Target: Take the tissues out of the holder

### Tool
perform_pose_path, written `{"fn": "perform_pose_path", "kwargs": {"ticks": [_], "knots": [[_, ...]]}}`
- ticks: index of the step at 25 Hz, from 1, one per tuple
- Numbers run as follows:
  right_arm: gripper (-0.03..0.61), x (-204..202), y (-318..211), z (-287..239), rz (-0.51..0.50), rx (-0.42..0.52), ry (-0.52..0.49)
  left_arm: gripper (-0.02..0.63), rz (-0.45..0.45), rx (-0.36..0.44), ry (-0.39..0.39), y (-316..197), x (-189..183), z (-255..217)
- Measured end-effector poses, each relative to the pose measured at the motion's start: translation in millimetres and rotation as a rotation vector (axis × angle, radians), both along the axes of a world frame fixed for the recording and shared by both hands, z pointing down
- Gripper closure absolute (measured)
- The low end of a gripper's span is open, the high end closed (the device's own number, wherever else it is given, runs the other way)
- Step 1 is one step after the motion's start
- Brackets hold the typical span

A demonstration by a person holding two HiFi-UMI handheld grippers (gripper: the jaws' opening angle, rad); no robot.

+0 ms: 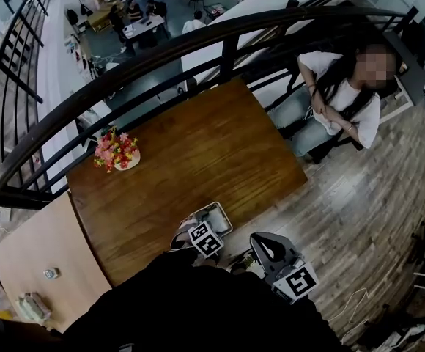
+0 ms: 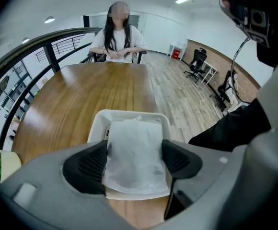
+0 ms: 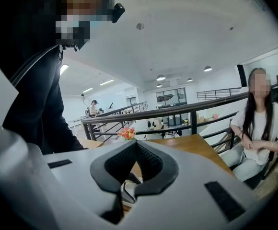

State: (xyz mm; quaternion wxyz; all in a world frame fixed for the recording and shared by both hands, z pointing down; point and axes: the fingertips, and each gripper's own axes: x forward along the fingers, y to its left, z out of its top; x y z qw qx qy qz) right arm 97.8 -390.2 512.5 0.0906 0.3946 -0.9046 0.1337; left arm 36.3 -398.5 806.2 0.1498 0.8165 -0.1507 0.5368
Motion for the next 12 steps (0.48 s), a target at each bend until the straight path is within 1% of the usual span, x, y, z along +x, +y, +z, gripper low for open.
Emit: {"fn": "perform_pose_path", "kwargs": {"ticks": [3, 8, 10, 12], "knots": [[0.577, 3.0, 0.5, 0.3, 0.005, 0.007, -0.001, 0.282, -0.005, 0.004, -0.011, -1.4, -1.1, 3.4], [0.577, 9.1, 3.6, 5.0, 0.029, -0.011, 0.014, 0.289, -0.036, 0.015, -0.017, -5.5, -5.6, 2.9], [0.577, 9.0, 5.4, 4.4, 0.028, -0.002, 0.001, 0.339, -0.034, 0.027, -0.011, -4.9, -5.5, 0.5], [0.577, 9.1, 6.1, 3.2, 0.027, 0.003, -0.008, 0.357, -0.036, 0.033, 0.0, -3.1, -5.6, -2.2]]}}
